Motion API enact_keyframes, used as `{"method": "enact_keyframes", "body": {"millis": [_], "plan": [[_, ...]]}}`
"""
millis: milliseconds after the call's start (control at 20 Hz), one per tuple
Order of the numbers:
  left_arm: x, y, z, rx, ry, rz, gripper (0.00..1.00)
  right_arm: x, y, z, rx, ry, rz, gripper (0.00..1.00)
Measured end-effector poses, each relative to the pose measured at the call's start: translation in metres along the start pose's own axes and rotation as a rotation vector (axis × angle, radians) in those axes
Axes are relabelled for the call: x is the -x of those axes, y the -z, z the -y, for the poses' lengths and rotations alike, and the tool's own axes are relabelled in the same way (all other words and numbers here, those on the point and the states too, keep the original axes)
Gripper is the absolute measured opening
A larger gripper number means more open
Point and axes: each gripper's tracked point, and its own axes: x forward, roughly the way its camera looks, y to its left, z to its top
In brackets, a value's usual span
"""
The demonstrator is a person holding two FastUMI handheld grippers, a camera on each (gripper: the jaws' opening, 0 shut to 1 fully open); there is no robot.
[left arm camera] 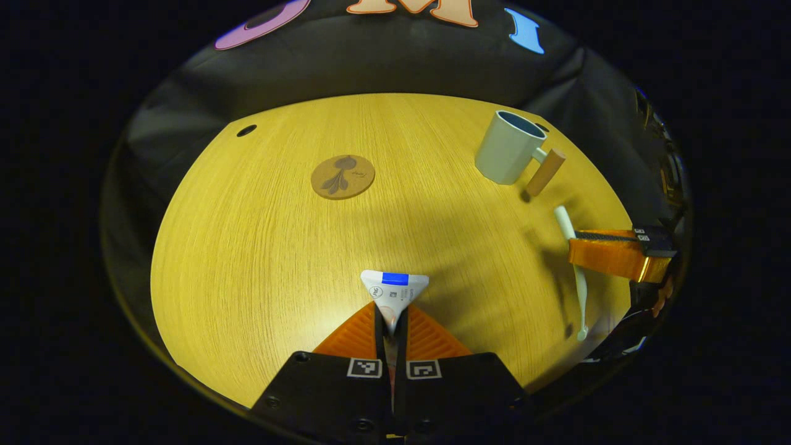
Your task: Put the toothbrush and toothpaste on the desktop into the cup, then pick up the cup and place it on the coaster on the desktop.
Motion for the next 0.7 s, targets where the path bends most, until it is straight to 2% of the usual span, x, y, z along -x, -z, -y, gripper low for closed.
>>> {"method": "enact_keyframes", "body": {"millis": [300, 500, 700], "plan": [[0.003, -0.005, -0.001, -0.032, -0.002, -0.012, 0.0, 0.028, -0.054, -0.033, -0.047, -0.104, 0.194, 0.04], [0.005, -0.008, 0.003, -0.031, 0.007, -0.002, 0.0, 0.044, -0.099, -0.034, -0.044, -0.122, 0.299, 0.04], [0.009, -0.013, 0.008, -0.012, 0.012, 0.022, 0.0, 0.05, -0.147, -0.021, -0.048, -0.109, 0.39, 0.04]]}}
